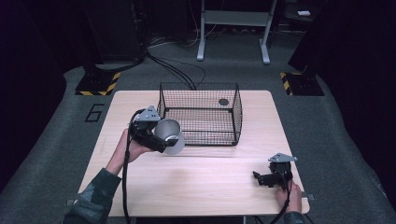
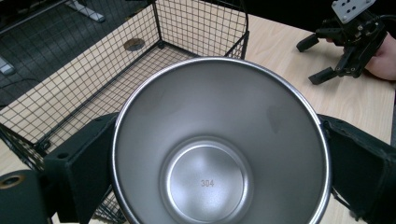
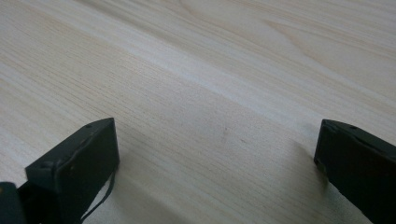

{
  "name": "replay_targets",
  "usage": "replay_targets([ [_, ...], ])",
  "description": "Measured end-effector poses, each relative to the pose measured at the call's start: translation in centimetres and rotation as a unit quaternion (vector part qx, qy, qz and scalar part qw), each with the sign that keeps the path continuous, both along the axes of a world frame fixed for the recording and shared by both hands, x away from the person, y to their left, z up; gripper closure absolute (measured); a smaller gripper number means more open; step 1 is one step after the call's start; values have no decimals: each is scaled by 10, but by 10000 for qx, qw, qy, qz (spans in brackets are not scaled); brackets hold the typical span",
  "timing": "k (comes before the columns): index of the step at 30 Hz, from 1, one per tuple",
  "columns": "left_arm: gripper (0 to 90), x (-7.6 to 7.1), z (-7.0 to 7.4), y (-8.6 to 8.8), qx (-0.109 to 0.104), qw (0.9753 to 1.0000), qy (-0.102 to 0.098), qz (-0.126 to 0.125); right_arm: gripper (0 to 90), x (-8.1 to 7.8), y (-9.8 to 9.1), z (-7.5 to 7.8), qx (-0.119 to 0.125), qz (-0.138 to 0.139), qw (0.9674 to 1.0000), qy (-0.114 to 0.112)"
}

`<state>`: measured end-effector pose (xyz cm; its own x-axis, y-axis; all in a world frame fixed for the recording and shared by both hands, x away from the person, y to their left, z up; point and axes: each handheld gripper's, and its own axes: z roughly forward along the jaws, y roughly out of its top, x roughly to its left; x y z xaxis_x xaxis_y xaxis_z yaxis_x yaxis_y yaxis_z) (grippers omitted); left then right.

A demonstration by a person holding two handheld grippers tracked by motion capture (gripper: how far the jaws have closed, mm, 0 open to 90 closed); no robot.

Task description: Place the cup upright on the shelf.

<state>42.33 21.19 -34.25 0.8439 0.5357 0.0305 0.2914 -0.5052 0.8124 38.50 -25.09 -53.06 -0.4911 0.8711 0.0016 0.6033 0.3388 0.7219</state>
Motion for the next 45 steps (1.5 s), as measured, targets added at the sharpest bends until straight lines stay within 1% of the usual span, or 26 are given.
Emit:
replay_targets([
  [1,62,1,1,-1,-4,10000,22,-8,0,0,0,0,18,-36,10000,27],
  [2,62,2,2,-2,23,10000,-4,-40,0,0,0,0,1,6,10000,16],
  [6,62,4,6,-6,16,9999,-8,-103,0,-1,0,0,18,-37,10000,30],
  [8,62,6,8,-8,-30,10000,-21,-76,0,-1,0,0,20,-42,10000,39],
  [10,62,9,10,-9,-23,9999,-71,-82,0,0,0,0,8,-13,10000,13],
  [11,62,10,12,-9,-40,9999,-21,-93,0,0,0,0,-2,1,10000,1],
  [12,62,10,12,-9,-40,9999,-21,-93,0,0,0,0,-2,1,10000,1],
  [15,62,14,16,-11,-16,9999,-72,-112,0,-1,0,0,22,-35,10000,26],
  [16,62,15,17,-12,-46,9999,-88,-78,0,0,0,0,1,-1,10000,1],
  [19,62,19,21,-14,-52,9999,-67,-108,0,0,0,0,-7,1,10000,14],
  [20,62,20,22,-15,-80,9999,-104,-81,0,0,0,0,10,-17,10000,17],
  [24,62,25,26,-18,-91,9999,-106,-93,0,0,0,0,-1,1,10000,5],
  [26,62,29,29,-21,-61,9998,-143,-130,0,-1,1,0,24,-49,10000,38],
  [27,62,30,29,-23,-101,9998,-141,-101,0,-1,0,0,20,-34,10000,26],
  [30,62,34,32,-23,-63,9997,-161,-150,0,0,0,1,-22,31,10000,75],
  [31,62,37,33,-24,-113,9997,-188,-132,0,-1,0,0,10,-36,10000,47],
  [32,62,39,34,-25,-137,9997,-150,-113,0,-1,0,0,21,-28,10000,56],
  [33,62,41,35,-25,-97,9997,-165,-148,0,0,0,0,-11,2,10000,15],
  [35,62,44,36,-26,-96,9997,-163,-146,0,0,0,0,-11,14,10000,29],
  [37,62,46,36,-27,-124,9997,-165,-110,0,0,0,0,17,-15,10000,7],
  [38,62,47,37,-27,-144,9997,-131,-126,0,0,0,0,17,-15,10000,7],
  [39,62,50,37,-28,-140,9997,-166,-84,0,-1,0,0,-1,-27,10000,42],
  [40,62,52,37,-29,-131,9997,-151,-105,0,-1,0,1,-7,-3,10000,84],
  [41,62,55,37,-30,-93,9998,-161,-88,0,0,0,0,-22,12,10000,18],
  [44,62,60,37,-32,-104,9998,-133,-94,0,0,0,0,-14,11,10000,11],
  [45,62,63,37,-33,-80,9998,-157,-93,0,-1,0,0,24,-42,10000,37],
])
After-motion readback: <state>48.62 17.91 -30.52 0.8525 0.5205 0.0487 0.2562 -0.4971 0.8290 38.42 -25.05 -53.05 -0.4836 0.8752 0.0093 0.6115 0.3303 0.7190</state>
